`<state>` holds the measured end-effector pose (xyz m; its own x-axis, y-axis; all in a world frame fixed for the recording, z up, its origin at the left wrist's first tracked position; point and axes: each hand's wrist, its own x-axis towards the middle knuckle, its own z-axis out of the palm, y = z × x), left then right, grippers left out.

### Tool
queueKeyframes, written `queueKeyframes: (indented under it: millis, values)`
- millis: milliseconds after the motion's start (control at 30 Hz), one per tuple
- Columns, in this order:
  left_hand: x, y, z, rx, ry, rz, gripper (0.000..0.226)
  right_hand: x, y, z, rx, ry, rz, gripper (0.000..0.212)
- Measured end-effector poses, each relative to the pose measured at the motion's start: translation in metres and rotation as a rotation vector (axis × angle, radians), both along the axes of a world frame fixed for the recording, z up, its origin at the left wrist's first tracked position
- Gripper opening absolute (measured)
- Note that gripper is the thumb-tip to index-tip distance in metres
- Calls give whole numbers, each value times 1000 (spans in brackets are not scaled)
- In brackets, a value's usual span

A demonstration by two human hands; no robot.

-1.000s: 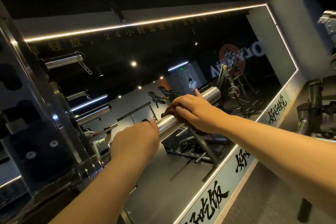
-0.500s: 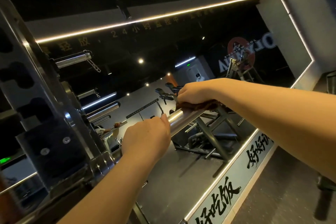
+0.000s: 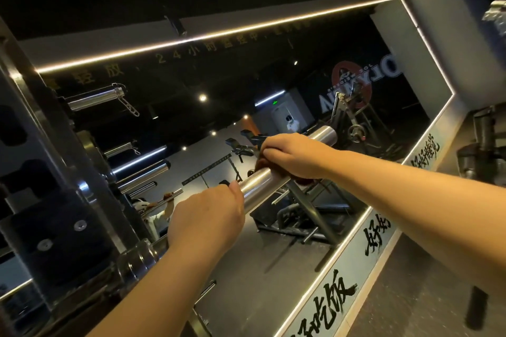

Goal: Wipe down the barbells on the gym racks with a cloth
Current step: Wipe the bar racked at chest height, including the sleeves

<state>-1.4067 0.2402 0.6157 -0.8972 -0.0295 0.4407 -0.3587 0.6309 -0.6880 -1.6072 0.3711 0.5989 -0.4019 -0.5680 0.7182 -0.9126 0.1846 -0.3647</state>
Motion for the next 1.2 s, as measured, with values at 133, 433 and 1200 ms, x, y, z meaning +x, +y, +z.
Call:
queueKeyframes:
  millis: [133,433,1200]
  values:
    - [-1,1,2,47,-13,6,19,-41,25,4,-4,-116,-141,25]
    - [-2,-3,2,-59,-29,-14,26,-75,38,-8,-359,-282,-405,30]
    - [-6,-1,1,98,95,-18,18,2,-31,-62,-1126,-585,0,37]
